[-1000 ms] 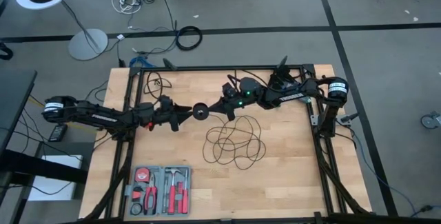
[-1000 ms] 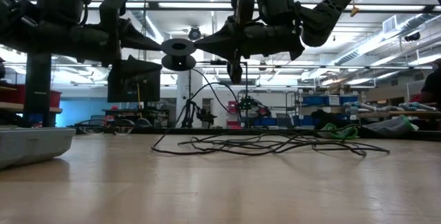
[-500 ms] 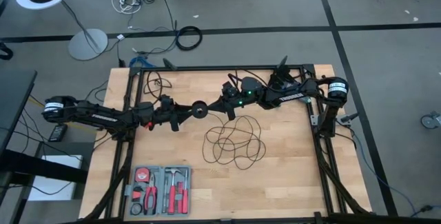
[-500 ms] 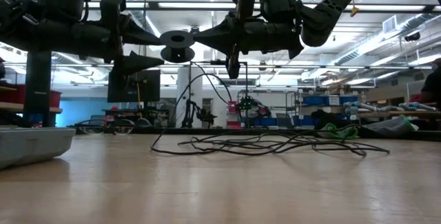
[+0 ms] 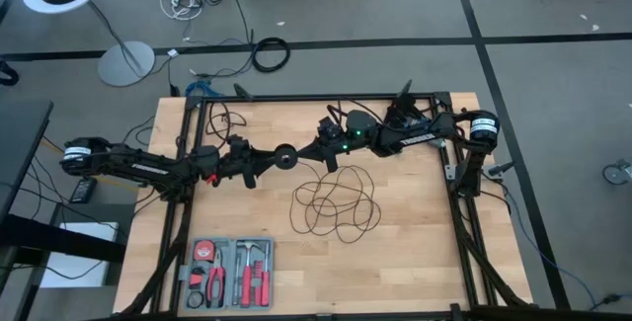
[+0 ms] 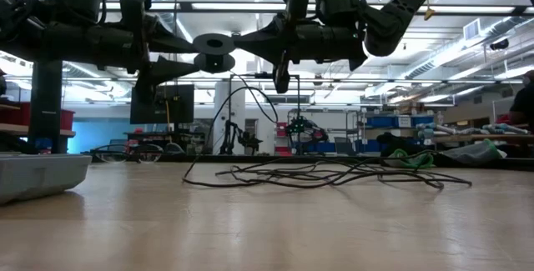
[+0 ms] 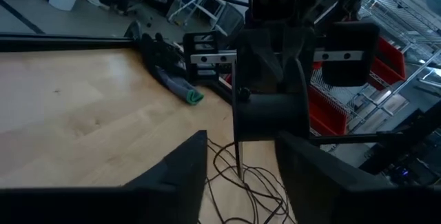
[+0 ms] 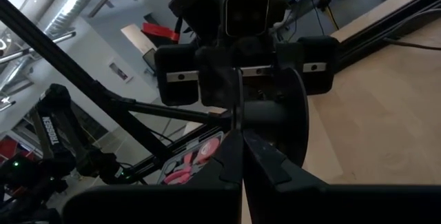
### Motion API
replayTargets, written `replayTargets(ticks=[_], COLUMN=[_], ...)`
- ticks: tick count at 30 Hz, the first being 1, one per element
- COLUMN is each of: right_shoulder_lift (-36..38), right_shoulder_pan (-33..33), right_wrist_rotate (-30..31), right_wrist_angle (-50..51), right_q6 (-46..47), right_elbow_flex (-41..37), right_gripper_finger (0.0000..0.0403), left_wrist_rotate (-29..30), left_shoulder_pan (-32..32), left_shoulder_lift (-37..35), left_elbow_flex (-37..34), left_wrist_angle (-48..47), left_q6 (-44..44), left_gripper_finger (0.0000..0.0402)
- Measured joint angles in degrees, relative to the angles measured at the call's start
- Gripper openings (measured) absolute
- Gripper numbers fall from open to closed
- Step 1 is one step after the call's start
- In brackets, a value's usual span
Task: Coil cords
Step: Coil the black wire onto the black spool
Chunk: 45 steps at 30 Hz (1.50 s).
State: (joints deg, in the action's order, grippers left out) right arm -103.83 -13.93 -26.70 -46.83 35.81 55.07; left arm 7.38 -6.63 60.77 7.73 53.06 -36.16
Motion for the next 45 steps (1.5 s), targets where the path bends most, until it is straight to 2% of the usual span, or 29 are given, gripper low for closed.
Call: replayTargets(ticks=[13,26,35,38,45], right_shoulder_lift=[0.0,0.0,0.0,0.0,0.0], right_shoulder_pan=[0.5,0.0,-2.2,-2.7,-3.5], right_wrist_rotate=[0.0,0.2,0.0,-0.1,-0.4], right_wrist_angle=[0.0,0.5,3.4,5.5,15.0], right_q6=[0.0,1.8,1.2,0.3,-1.4], right_elbow_flex=[0.0,0.0,0.0,0.0,0.0], right_gripper_finger=[0.0001,0.0008,0.0057,0.0077,0.0095], left_wrist_rotate=[0.0,0.4,1.9,5.4,19.1], left_shoulder_pan=[0.0,0.0,0.4,1.4,6.6], left_shoulder_lift=[0.0,0.0,0.0,0.0,0.0], left_elbow_flex=[0.0,0.1,0.1,0.1,0.0], left_wrist_angle=[0.3,-1.1,-4.6,-6.8,-12.9], left_q6=[1.8,3.0,4.4,4.5,4.5], left_gripper_finger=[0.0009,0.0001,0.0,0.0,0.0])
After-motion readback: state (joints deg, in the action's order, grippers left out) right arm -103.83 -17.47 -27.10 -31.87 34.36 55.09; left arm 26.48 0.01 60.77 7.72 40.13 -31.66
